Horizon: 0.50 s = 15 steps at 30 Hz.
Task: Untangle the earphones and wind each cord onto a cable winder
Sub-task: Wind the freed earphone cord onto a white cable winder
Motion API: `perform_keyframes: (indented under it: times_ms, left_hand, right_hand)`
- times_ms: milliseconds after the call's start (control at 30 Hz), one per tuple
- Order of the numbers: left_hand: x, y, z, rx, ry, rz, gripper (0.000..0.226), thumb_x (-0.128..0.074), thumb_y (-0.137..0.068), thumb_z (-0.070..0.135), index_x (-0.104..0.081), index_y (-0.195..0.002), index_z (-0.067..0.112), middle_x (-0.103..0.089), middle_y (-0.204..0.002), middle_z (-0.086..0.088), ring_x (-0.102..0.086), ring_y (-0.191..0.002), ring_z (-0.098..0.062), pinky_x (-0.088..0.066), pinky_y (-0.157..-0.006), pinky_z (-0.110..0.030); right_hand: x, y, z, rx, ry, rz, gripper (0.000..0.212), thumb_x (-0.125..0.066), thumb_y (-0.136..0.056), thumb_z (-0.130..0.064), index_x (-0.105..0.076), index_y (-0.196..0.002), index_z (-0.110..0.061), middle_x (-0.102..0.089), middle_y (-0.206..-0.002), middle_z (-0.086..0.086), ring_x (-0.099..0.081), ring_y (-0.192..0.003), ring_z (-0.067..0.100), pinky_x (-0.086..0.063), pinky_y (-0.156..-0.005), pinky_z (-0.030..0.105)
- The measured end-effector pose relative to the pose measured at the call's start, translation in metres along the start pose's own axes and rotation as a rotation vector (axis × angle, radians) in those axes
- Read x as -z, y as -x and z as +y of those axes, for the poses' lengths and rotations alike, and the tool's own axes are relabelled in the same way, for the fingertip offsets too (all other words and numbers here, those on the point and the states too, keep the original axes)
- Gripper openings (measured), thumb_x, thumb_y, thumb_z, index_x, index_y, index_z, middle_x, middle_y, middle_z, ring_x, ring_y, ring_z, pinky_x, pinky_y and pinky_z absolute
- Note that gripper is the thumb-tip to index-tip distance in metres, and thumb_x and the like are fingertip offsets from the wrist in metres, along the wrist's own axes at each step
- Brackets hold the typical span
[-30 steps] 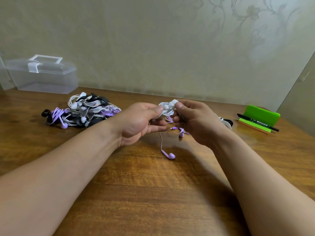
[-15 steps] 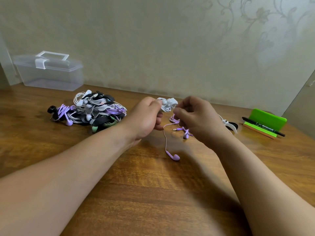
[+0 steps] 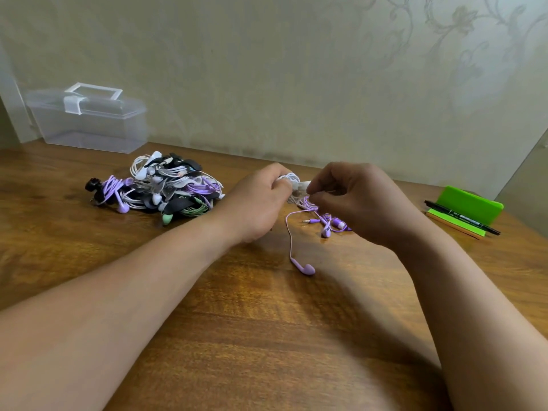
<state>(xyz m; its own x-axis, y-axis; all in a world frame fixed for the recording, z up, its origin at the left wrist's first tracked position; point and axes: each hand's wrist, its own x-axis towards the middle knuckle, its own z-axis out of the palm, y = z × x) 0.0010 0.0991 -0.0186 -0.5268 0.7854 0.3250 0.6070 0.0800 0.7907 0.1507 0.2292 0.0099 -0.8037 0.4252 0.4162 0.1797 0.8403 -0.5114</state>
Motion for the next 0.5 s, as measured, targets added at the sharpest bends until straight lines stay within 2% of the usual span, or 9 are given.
perform_keyframes:
  times_ms: [167, 267, 367, 400, 500]
  left_hand:
    - [-0.005, 0.003, 0.000, -0.004, 0.003, -0.066, 0.029, -0.040, -0.110, 0.033, -0.065, -0.124, 0.031, -0.057, -0.075, 0.011, -0.055, -0.068, -0.012, -0.060, -0.077, -0.047]
    - [-0.006, 0.005, 0.000, -0.003, 0.040, -0.125, 0.030, -0.037, -0.111, 0.031, -0.065, -0.122, 0.033, -0.057, -0.076, 0.002, -0.058, -0.067, -0.014, -0.063, -0.065, -0.042]
    - [-0.002, 0.005, 0.003, -0.002, 0.033, -0.119, 0.028, -0.039, -0.111, 0.028, -0.064, -0.123, 0.028, -0.056, -0.074, -0.001, -0.056, -0.066, -0.014, -0.060, -0.063, -0.037]
    - [0.000, 0.005, 0.004, -0.007, 0.025, -0.120, 0.028, -0.040, -0.110, 0.027, -0.065, -0.122, 0.028, -0.056, -0.074, 0.001, -0.055, -0.067, -0.014, -0.059, -0.065, -0.039]
    - [0.001, 0.005, 0.003, -0.014, 0.046, -0.163, 0.028, -0.041, -0.108, 0.027, -0.068, -0.115, 0.031, -0.057, -0.073, 0.000, -0.054, -0.068, -0.018, -0.058, -0.067, -0.045]
  right_hand:
    - [0.000, 0.002, -0.004, 0.033, -0.021, -0.087, 0.011, -0.074, -0.095, -0.014, -0.078, -0.097, -0.024, -0.077, -0.081, -0.010, -0.073, -0.073, 0.002, -0.056, -0.062, 0.021]
    - [0.002, 0.002, -0.004, 0.012, -0.077, -0.145, 0.007, -0.073, -0.097, -0.013, -0.073, -0.102, -0.018, -0.078, -0.083, -0.003, -0.076, -0.077, 0.010, -0.064, -0.071, 0.034]
    - [0.007, 0.000, -0.001, -0.048, -0.171, -0.170, 0.007, -0.072, -0.098, -0.013, -0.071, -0.105, -0.015, -0.080, -0.087, 0.004, -0.077, -0.082, 0.019, -0.064, -0.081, 0.048]
    - [0.008, 0.000, 0.001, -0.042, -0.166, -0.147, 0.006, -0.072, -0.098, -0.014, -0.072, -0.103, -0.017, -0.079, -0.087, 0.002, -0.077, -0.081, 0.018, -0.063, -0.081, 0.048]
    - [0.010, 0.000, 0.004, -0.006, -0.137, -0.064, 0.007, -0.074, -0.096, -0.018, -0.078, -0.096, -0.024, -0.077, -0.082, -0.004, -0.070, -0.074, 0.008, -0.058, -0.075, 0.036]
